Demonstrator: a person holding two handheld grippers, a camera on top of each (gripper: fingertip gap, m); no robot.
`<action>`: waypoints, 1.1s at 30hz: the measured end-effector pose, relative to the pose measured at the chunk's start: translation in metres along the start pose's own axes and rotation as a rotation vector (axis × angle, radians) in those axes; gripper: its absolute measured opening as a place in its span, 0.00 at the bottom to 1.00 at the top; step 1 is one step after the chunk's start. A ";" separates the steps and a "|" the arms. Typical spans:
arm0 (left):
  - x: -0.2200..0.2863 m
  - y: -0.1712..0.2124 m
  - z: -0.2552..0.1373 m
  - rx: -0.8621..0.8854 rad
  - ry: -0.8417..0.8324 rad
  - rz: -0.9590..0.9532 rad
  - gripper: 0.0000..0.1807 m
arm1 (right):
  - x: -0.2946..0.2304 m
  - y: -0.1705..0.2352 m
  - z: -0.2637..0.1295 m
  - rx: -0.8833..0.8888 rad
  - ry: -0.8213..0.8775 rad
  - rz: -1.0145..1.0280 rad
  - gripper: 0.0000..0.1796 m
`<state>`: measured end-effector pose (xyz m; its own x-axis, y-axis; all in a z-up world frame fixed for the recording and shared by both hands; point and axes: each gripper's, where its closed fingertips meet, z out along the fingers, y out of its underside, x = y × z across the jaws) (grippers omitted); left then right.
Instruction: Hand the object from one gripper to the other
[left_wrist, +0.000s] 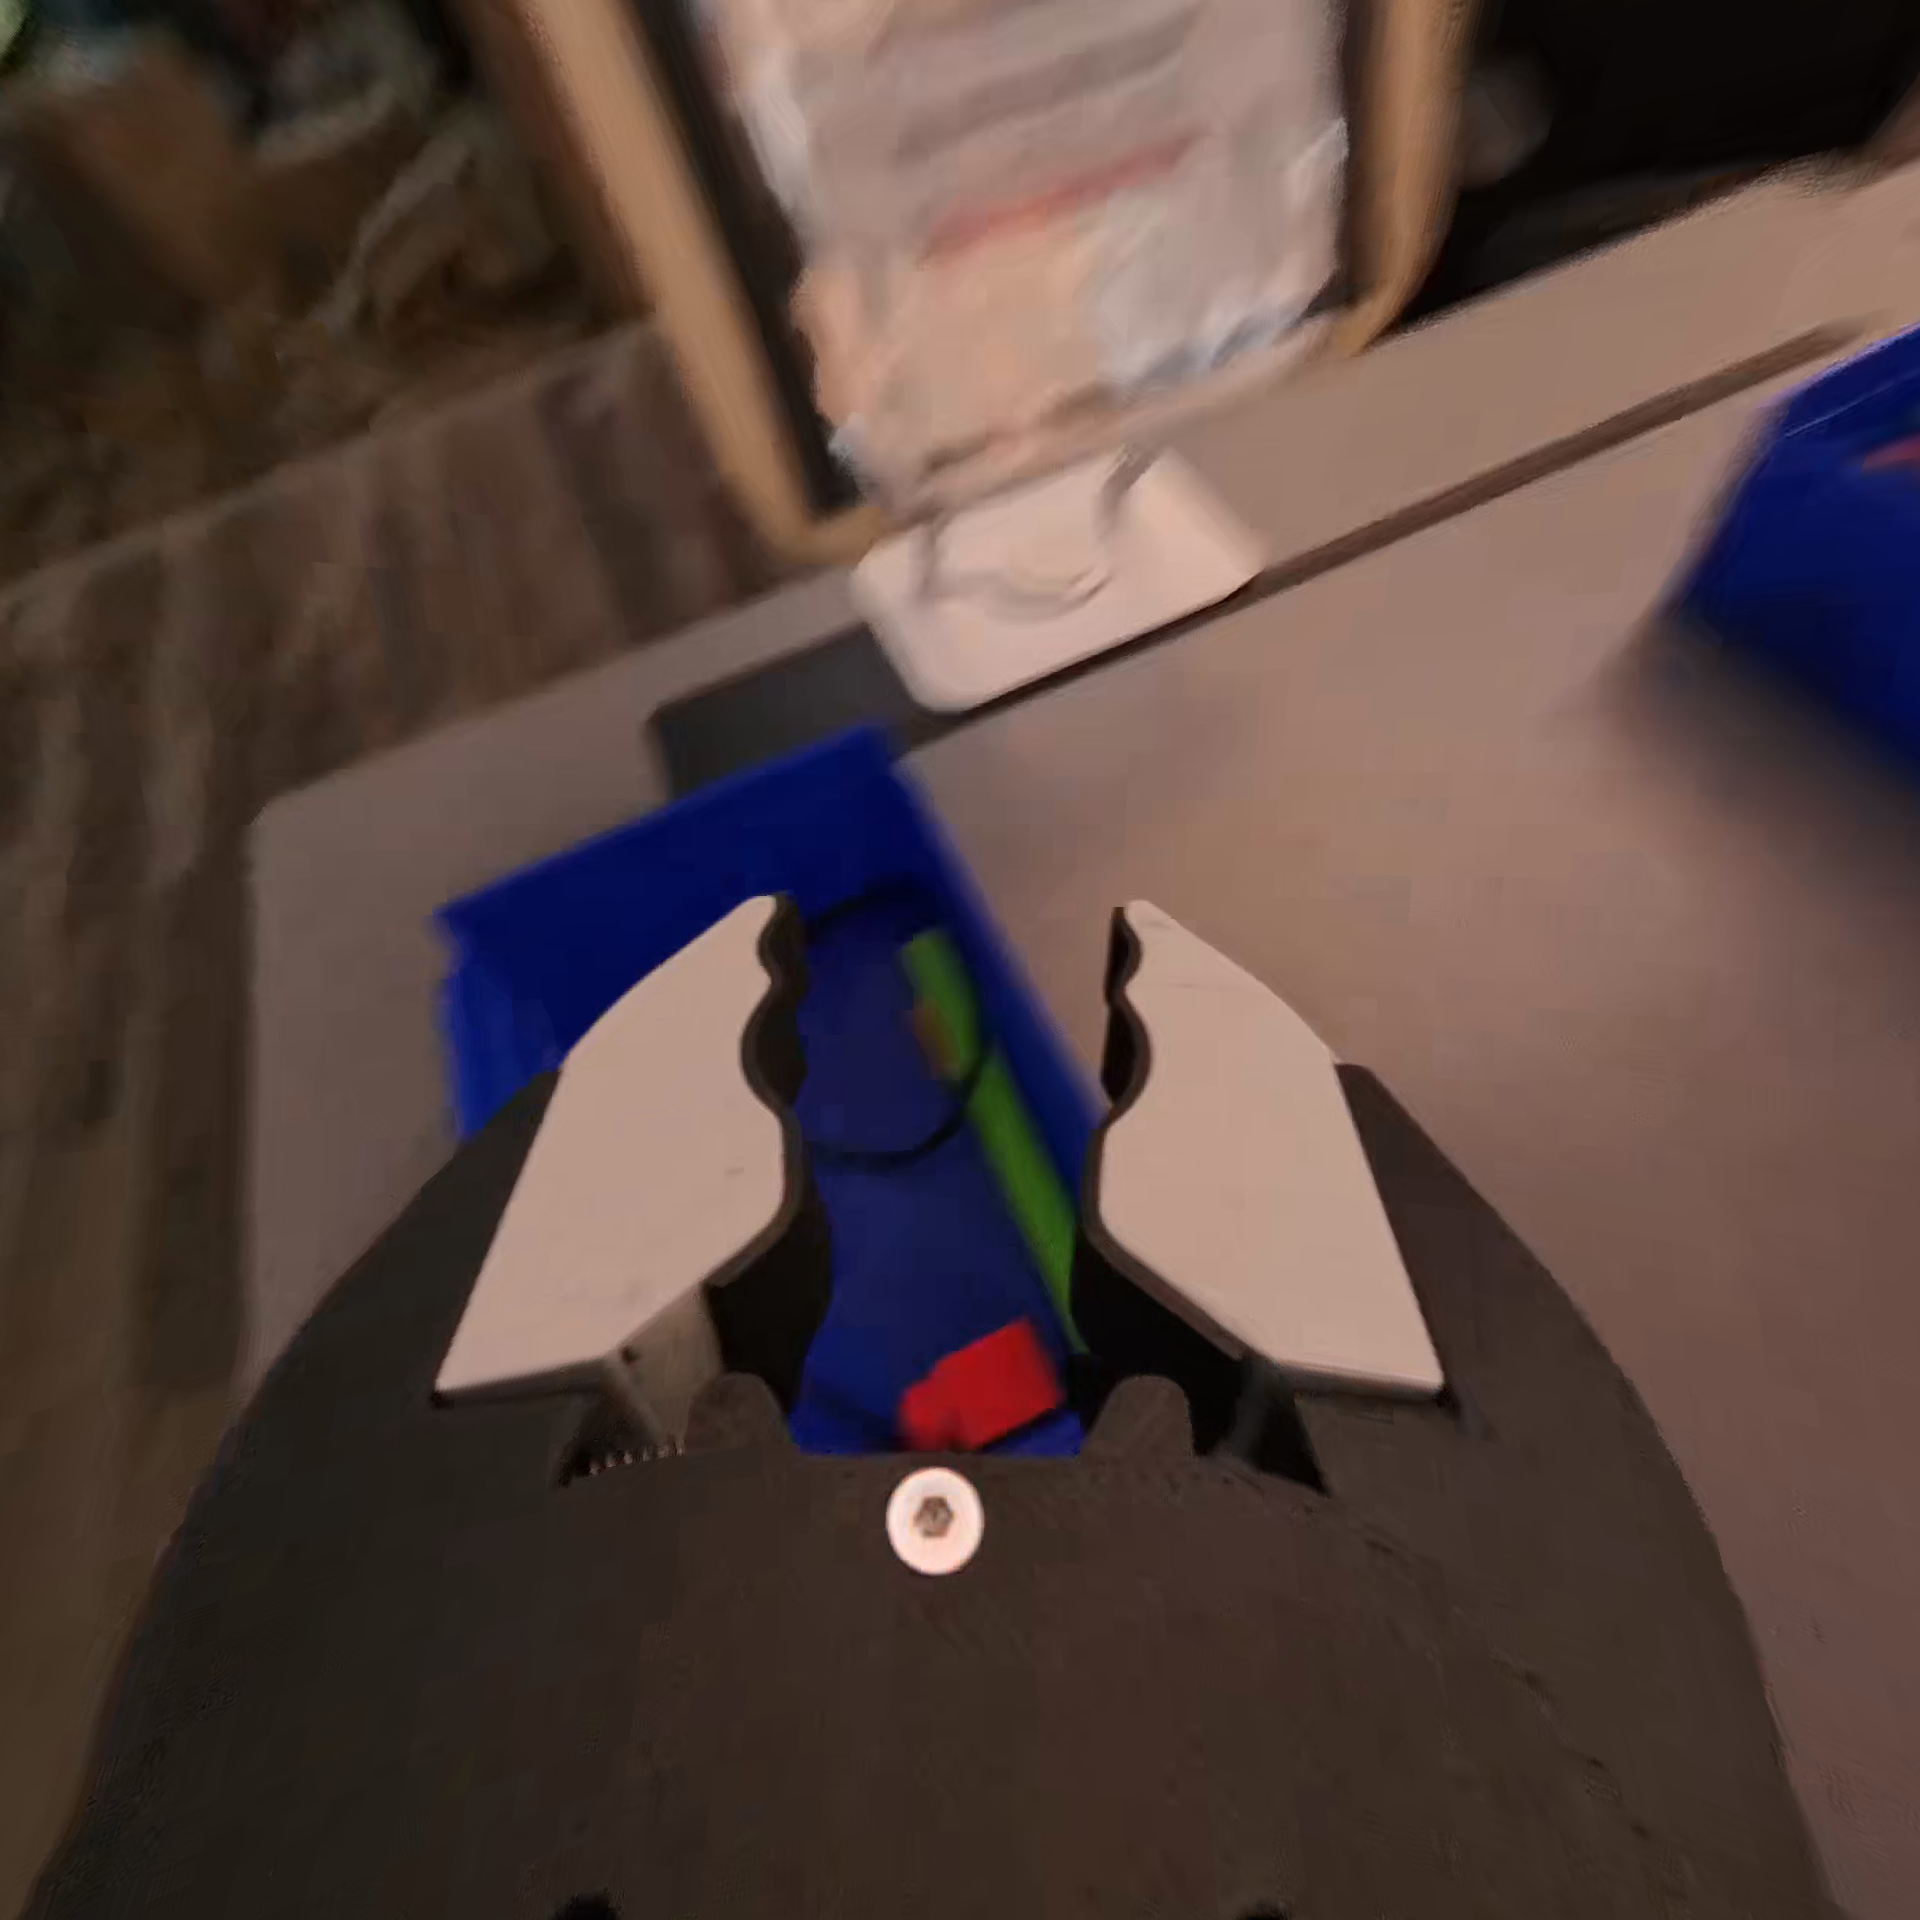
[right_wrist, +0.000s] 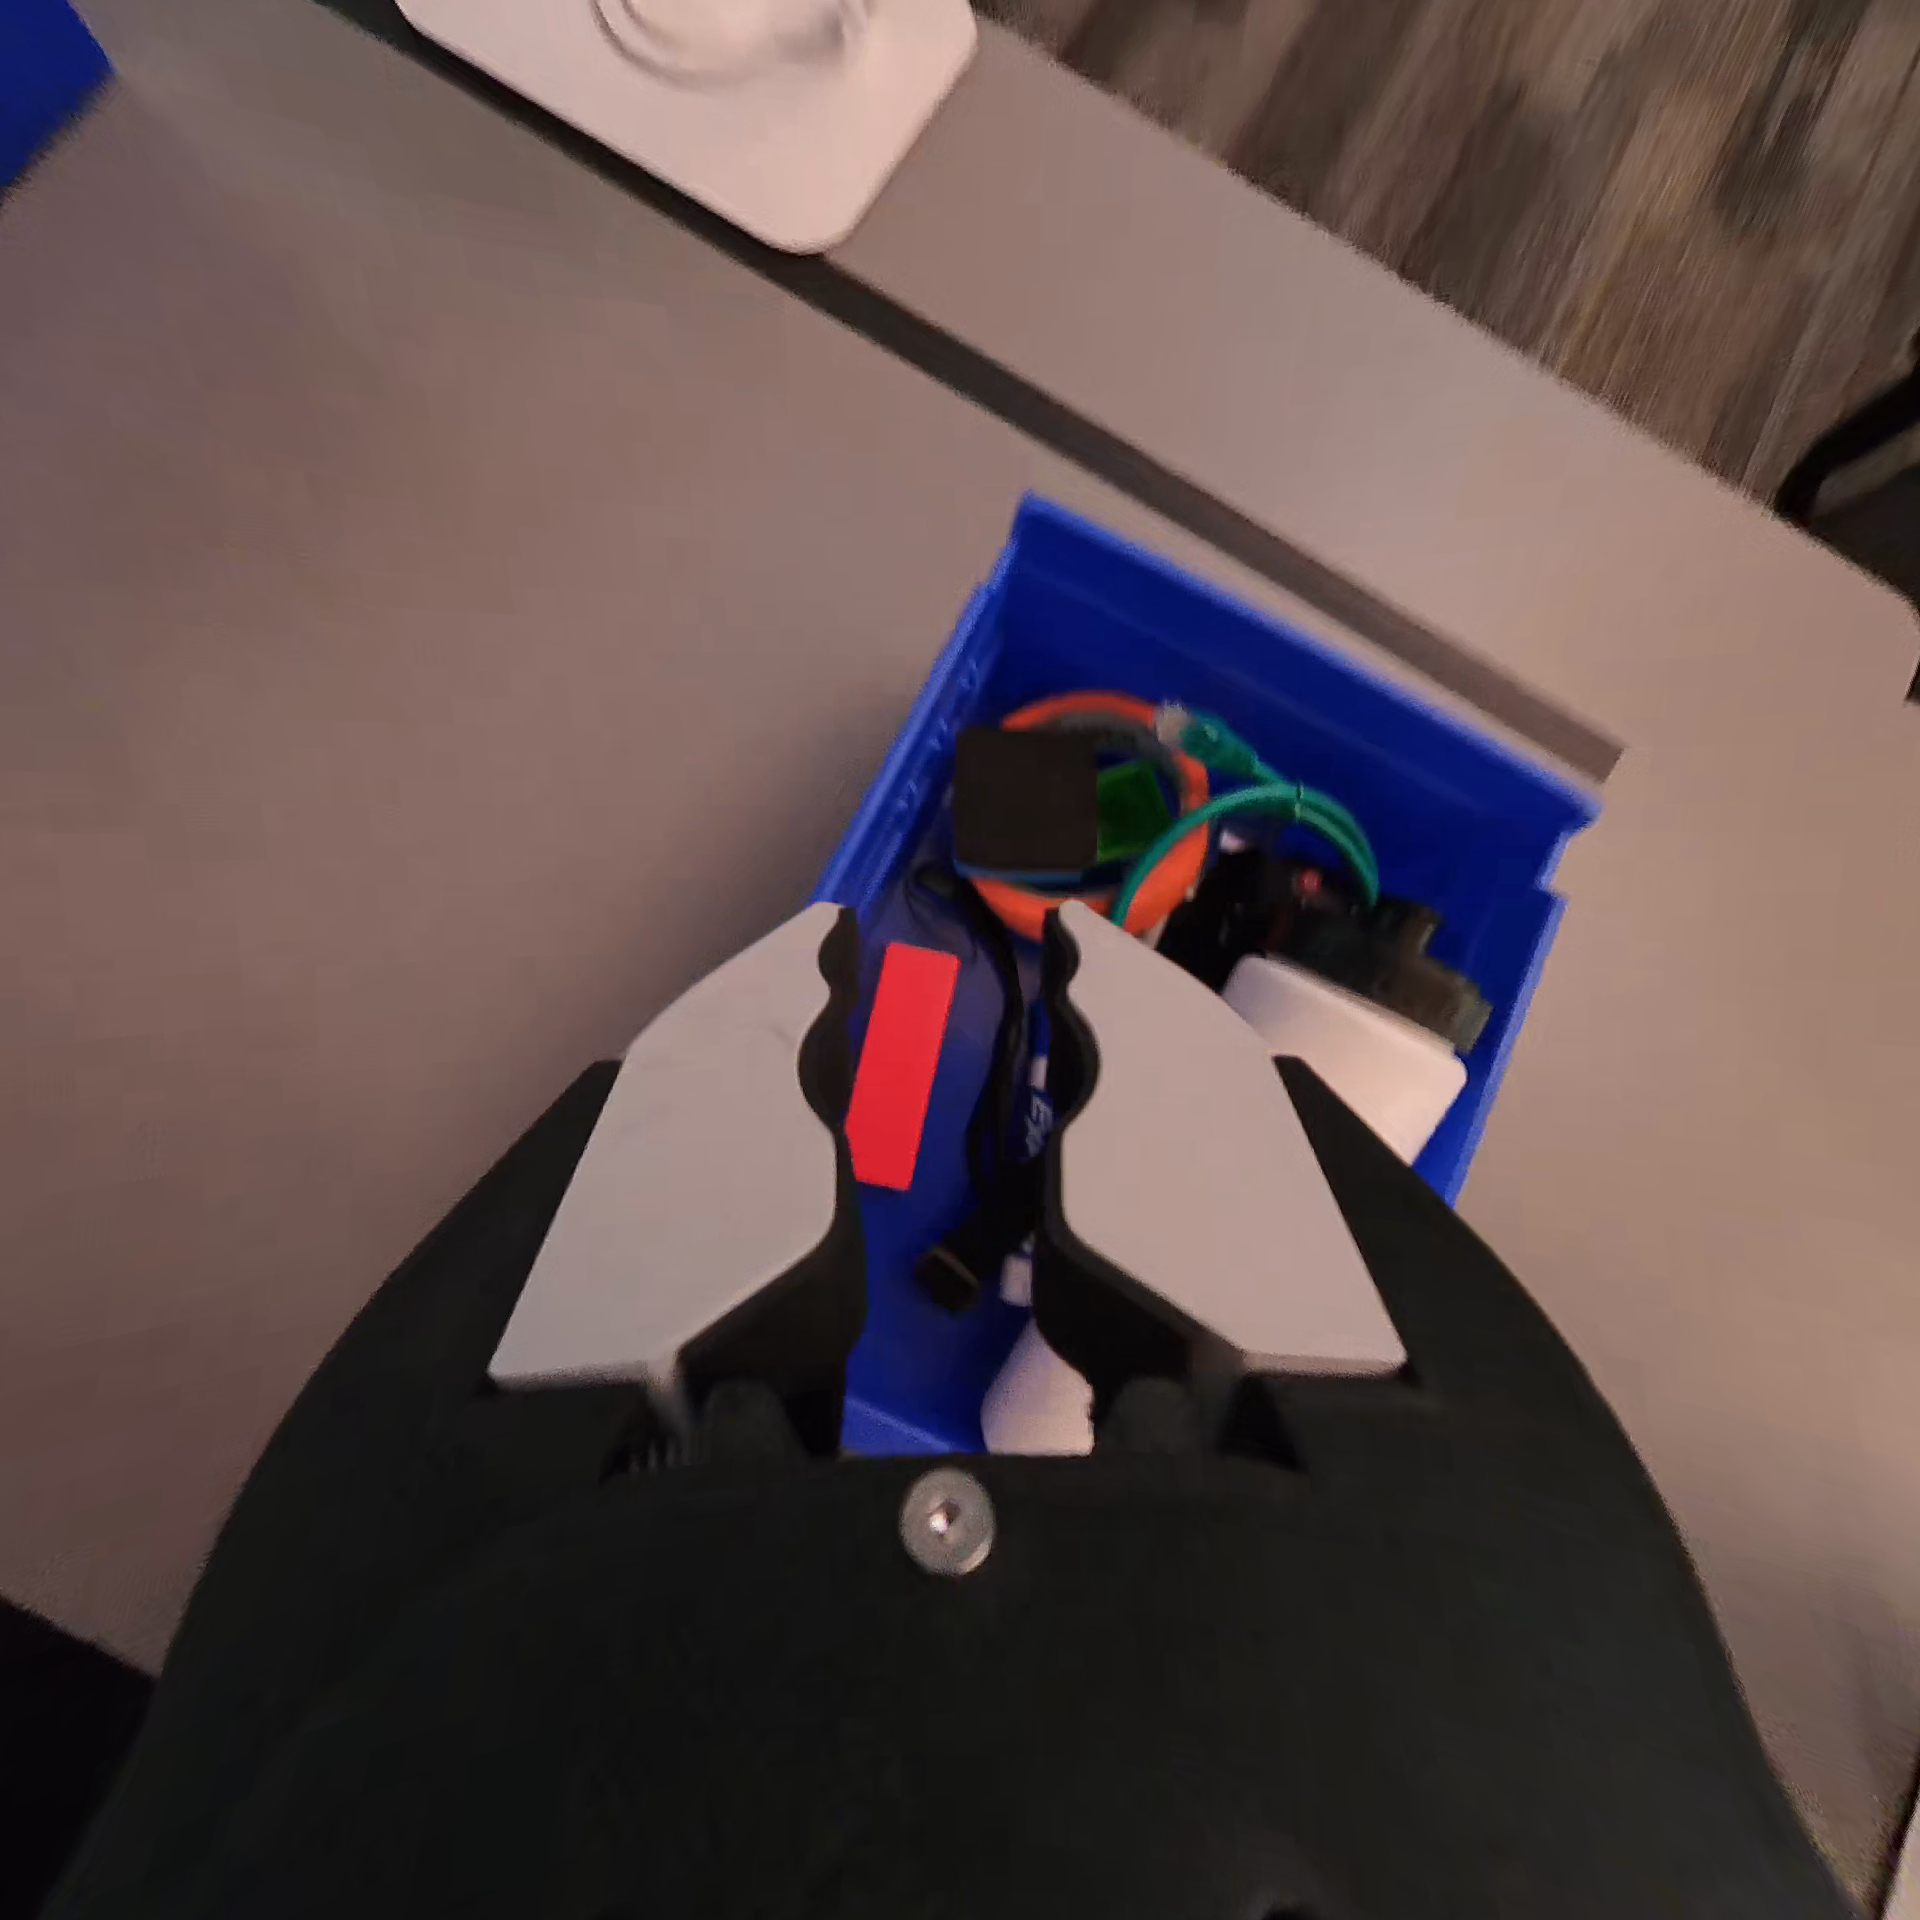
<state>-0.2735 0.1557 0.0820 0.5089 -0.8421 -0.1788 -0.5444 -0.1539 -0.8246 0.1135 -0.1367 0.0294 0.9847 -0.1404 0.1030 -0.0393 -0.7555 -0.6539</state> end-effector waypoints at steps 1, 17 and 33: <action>-0.017 0.018 0.013 -0.101 -0.066 0.003 0.29 | -0.004 -0.006 -0.001 0.024 0.001 -0.016 0.19; -0.102 0.121 0.188 -0.313 -0.048 -0.117 0.29 | -0.011 -0.012 0.022 -0.021 0.043 -0.123 0.16; -0.099 0.134 0.195 -0.366 0.021 -0.120 0.17 | -0.015 -0.004 0.029 -0.082 0.048 -0.171 0.14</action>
<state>-0.2667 0.3190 -0.1153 0.5721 -0.8164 -0.0788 -0.6858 -0.4234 -0.5920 0.1035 -0.1130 0.0090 0.9690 -0.0341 0.2447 0.1127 -0.8204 -0.5605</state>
